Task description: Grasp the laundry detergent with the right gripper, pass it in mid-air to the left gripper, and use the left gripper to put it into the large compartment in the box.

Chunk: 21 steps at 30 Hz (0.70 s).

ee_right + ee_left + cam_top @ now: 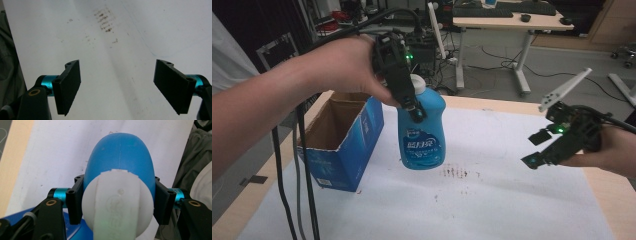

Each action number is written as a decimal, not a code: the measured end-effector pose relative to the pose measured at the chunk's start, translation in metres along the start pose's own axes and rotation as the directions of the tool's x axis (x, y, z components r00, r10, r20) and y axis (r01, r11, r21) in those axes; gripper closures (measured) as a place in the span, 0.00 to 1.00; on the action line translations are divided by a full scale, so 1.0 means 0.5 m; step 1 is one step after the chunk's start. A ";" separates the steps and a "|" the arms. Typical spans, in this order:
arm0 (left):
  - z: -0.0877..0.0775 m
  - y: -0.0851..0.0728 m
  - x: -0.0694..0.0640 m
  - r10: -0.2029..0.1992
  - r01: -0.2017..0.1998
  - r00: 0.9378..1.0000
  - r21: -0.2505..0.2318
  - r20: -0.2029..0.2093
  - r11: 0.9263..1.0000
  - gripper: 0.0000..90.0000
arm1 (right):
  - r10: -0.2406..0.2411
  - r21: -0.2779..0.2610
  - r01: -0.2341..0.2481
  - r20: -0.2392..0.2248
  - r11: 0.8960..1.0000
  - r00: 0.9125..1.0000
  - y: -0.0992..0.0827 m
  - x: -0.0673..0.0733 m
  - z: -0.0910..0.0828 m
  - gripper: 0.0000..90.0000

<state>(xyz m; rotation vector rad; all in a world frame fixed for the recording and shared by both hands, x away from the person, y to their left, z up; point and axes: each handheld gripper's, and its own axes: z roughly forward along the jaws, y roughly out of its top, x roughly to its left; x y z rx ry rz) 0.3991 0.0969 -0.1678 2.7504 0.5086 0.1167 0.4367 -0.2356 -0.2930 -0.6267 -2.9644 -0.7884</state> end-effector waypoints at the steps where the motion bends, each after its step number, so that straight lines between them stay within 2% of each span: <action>1: -0.007 -0.005 0.003 -0.005 0.005 1.000 0.003 -0.002 1.000 0.42 | 0.006 0.002 -0.006 0.006 1.000 1.000 -0.007 -0.004 -0.004 0.24; 6: -0.051 -0.043 0.012 -0.089 0.087 0.995 -0.039 -0.036 0.995 0.42 | 0.034 0.016 -0.035 0.048 0.999 0.998 -0.029 -0.015 -0.025 0.24; 7: -0.051 -0.043 0.012 -0.089 0.087 0.995 -0.039 -0.036 0.995 0.43 | 0.034 0.016 -0.035 0.048 0.999 0.998 -0.029 -0.015 -0.025 0.24; 8: -0.068 -0.056 0.016 -0.115 0.112 0.992 -0.053 -0.050 0.992 0.43 | 0.043 0.014 -0.044 0.058 0.999 0.997 -0.035 -0.019 -0.031 0.24; 10: -0.086 -0.069 0.022 -0.137 0.133 0.989 -0.063 -0.063 0.989 0.43 | 0.065 0.005 -0.066 0.071 0.998 0.995 -0.047 -0.025 -0.041 0.24; 13: -0.115 -0.093 0.031 -0.197 0.189 0.977 -0.095 -0.084 0.977 0.43 | 0.092 -0.003 -0.092 0.086 0.996 0.992 -0.060 -0.033 -0.049 0.24; 17: -0.157 -0.124 0.044 -0.276 0.260 0.953 -0.133 -0.123 0.956 0.42 | 0.115 -0.005 -0.115 0.099 0.993 0.988 -0.071 -0.040 -0.055 0.24; 18: -0.170 -0.134 0.048 -0.302 0.283 0.944 -0.144 -0.136 0.948 0.42 | 0.119 -0.007 -0.118 0.101 0.993 0.988 -0.074 -0.042 -0.056 0.24; 19: -0.177 -0.139 0.051 -0.320 0.300 0.937 -0.148 -0.142 0.942 0.43 | 0.126 -0.008 -0.126 0.102 0.992 0.987 -0.076 -0.043 -0.055 0.24; 21: -0.193 -0.154 0.058 -0.367 0.342 0.916 -0.163 -0.161 0.926 0.43 | 0.130 -0.005 -0.130 0.105 0.991 0.986 -0.079 -0.046 -0.055 0.24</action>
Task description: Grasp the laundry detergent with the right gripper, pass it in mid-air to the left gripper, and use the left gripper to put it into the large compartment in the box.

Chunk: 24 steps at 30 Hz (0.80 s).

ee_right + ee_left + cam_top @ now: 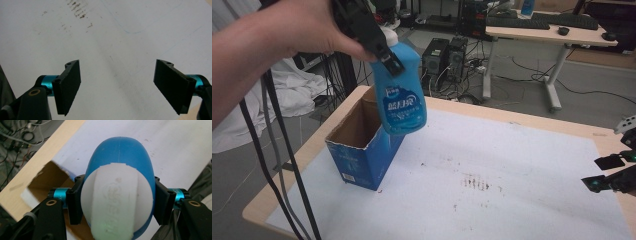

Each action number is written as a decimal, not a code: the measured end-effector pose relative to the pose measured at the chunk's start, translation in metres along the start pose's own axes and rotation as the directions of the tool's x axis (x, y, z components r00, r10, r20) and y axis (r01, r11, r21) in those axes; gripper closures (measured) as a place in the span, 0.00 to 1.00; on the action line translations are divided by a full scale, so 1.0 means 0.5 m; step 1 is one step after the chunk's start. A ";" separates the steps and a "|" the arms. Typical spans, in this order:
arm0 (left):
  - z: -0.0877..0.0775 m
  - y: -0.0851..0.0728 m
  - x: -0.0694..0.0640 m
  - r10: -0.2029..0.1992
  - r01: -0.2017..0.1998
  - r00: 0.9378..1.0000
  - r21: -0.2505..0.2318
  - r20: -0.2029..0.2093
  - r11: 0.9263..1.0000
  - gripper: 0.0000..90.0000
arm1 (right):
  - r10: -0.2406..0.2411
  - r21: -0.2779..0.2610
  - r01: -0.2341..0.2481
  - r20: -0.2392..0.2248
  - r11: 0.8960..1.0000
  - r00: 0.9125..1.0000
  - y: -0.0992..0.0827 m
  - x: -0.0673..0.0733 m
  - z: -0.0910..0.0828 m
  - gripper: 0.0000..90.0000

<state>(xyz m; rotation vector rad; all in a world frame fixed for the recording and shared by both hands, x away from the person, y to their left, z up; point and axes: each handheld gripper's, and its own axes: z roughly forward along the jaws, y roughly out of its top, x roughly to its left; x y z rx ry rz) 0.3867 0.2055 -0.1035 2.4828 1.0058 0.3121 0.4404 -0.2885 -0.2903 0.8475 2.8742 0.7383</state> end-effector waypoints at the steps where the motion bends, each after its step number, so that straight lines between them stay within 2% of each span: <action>1: -0.007 -0.005 0.007 -0.019 0.019 1.000 -0.003 -0.015 1.000 0.43 | 0.002 0.001 -0.002 0.003 1.000 1.000 -0.001 -0.002 0.001 0.24; 2: -0.014 -0.011 0.014 -0.048 0.047 0.998 -0.005 -0.035 0.999 0.43 | 0.002 0.001 -0.002 0.005 1.000 1.000 -0.001 -0.003 0.001 0.24; 5: -0.024 -0.025 0.030 -0.089 0.089 0.993 0.000 -0.075 0.996 0.43 | 0.010 -0.003 -0.010 0.003 1.000 1.000 -0.001 -0.008 0.000 0.24; 7: -0.024 -0.025 0.030 -0.089 0.089 0.993 0.000 -0.075 0.996 0.43 | 0.013 -0.008 -0.013 0.004 1.000 1.000 -0.001 -0.009 0.000 0.24; 8: -0.027 -0.043 0.047 -0.127 0.130 0.985 0.012 -0.119 0.991 0.43 | 0.015 -0.006 -0.015 0.008 1.000 1.000 -0.001 -0.013 -0.001 0.24; 12: -0.023 -0.061 0.064 -0.165 0.170 0.974 0.019 -0.153 0.985 0.43 | 0.019 -0.009 -0.019 0.013 1.000 1.000 -0.003 -0.020 -0.005 0.24; 17: -0.011 -0.077 0.077 -0.191 0.201 0.964 0.036 -0.183 0.979 0.43 | 0.027 -0.012 -0.027 0.015 1.000 1.000 -0.006 -0.024 -0.005 0.24; 24: 0.009 -0.092 0.086 -0.204 0.216 0.959 0.042 -0.197 0.975 0.43 | 0.030 -0.012 -0.030 0.015 0.999 0.999 -0.010 -0.026 -0.007 0.24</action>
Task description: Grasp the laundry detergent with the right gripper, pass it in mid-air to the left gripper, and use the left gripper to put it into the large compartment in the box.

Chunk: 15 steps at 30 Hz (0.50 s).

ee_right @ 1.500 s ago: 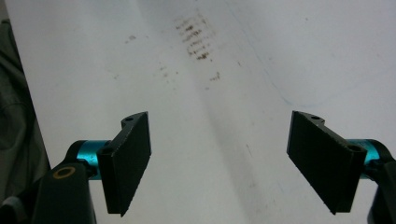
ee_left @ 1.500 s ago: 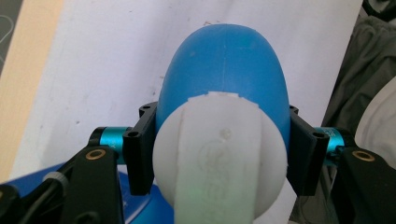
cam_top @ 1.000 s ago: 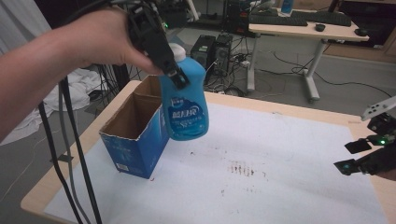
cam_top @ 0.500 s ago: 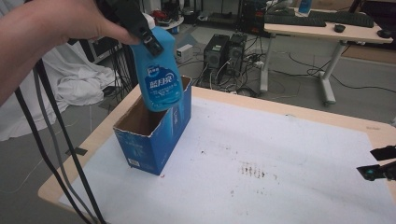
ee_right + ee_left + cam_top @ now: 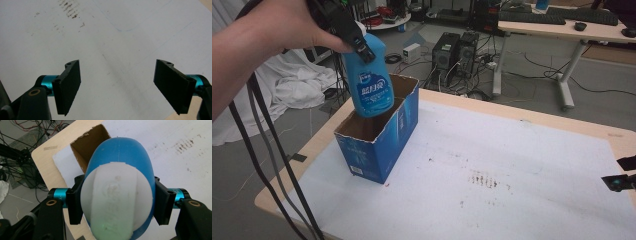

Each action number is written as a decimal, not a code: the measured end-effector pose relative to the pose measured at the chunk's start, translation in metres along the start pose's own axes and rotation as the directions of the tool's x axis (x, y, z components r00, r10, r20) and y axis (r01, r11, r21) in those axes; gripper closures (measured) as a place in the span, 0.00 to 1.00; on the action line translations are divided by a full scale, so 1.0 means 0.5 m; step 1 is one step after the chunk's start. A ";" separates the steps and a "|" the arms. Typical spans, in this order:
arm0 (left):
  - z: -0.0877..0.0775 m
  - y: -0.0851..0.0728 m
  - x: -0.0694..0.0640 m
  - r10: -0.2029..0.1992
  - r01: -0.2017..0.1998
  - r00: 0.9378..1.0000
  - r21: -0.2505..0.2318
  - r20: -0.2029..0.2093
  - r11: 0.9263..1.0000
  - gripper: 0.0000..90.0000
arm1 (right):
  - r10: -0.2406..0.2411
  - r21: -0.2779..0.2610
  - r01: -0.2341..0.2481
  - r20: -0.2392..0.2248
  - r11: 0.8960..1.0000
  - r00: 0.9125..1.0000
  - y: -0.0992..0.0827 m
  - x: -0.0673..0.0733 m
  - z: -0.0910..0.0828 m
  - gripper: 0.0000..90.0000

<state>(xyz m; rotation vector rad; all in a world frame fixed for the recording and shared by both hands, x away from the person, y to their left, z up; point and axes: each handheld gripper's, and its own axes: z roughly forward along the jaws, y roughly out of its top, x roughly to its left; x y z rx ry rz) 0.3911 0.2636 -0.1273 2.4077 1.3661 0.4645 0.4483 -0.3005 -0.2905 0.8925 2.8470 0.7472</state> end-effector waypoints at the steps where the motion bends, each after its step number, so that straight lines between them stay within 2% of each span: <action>1: 0.004 -0.001 0.000 0.001 -0.001 1.000 0.006 0.000 1.000 0.43 | 0.000 -0.001 0.000 0.001 1.000 1.000 -0.001 -0.001 -0.001 0.24; 5: 0.020 -0.008 -0.001 0.005 -0.005 1.000 0.018 -0.001 1.000 0.43 | 0.002 -0.004 -0.002 0.003 1.000 1.000 -0.003 -0.002 -0.004 0.24; 8: 0.044 -0.021 -0.002 0.000 0.000 1.000 0.030 -0.005 1.000 0.43 | 0.004 -0.013 -0.004 0.005 1.000 1.000 -0.008 -0.005 -0.009 0.24; 15: 0.089 -0.051 -0.006 -0.010 0.009 1.000 0.053 0.023 0.999 0.43 | 0.012 -0.011 -0.012 0.015 1.000 1.000 -0.010 -0.009 -0.012 0.24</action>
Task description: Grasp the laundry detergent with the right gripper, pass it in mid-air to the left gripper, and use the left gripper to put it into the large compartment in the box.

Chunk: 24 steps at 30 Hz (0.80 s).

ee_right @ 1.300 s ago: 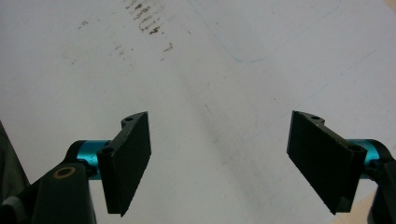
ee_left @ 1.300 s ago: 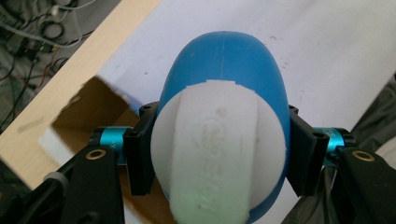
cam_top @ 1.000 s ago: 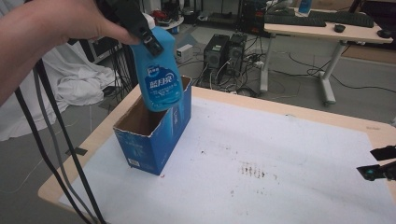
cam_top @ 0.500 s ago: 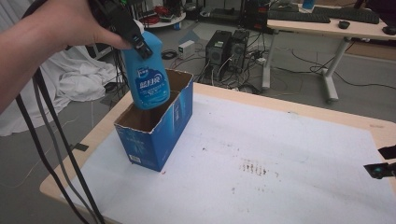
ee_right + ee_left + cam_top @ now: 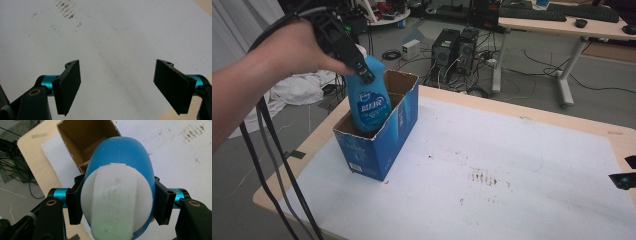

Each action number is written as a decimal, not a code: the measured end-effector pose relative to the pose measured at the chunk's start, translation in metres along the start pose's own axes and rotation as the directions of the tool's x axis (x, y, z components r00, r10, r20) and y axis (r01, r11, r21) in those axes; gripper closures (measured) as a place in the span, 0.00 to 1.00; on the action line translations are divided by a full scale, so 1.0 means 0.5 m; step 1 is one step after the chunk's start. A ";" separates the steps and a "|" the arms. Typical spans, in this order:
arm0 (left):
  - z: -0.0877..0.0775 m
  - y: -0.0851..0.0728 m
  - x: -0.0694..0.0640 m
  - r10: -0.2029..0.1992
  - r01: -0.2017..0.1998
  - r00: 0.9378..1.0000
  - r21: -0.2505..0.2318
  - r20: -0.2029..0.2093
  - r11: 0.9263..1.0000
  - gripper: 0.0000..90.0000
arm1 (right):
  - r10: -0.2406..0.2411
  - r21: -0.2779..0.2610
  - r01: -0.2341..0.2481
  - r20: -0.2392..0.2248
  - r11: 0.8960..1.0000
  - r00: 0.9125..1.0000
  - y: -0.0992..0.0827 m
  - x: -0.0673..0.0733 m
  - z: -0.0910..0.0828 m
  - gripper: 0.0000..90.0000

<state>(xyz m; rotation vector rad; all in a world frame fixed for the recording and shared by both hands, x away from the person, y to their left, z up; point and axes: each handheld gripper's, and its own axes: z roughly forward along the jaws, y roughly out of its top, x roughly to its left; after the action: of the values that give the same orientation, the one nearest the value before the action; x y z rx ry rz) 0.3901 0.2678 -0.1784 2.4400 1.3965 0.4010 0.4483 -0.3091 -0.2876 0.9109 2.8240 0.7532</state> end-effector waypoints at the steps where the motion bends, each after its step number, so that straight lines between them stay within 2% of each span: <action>1: 0.007 -0.004 0.000 -0.005 0.005 1.000 0.000 0.003 1.000 0.43 | 0.006 -0.002 -0.006 0.000 1.000 1.000 0.001 0.001 0.000 0.24; 8: 0.048 -0.029 -0.003 0.005 -0.005 1.000 0.021 0.007 1.000 0.43 | 0.002 0.006 -0.002 0.003 1.000 1.000 0.003 0.003 0.002 0.24; 24: 0.113 -0.061 -0.008 0.005 -0.006 1.000 0.037 0.015 0.999 0.43 | 0.008 0.003 -0.008 0.009 1.000 1.000 -0.003 0.005 -0.004 0.24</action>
<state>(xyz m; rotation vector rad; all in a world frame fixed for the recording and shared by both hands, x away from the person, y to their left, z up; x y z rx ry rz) 0.3858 0.2721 -0.2423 2.4716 1.4033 0.3605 0.4451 -0.3097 -0.2866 0.9240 2.8162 0.7440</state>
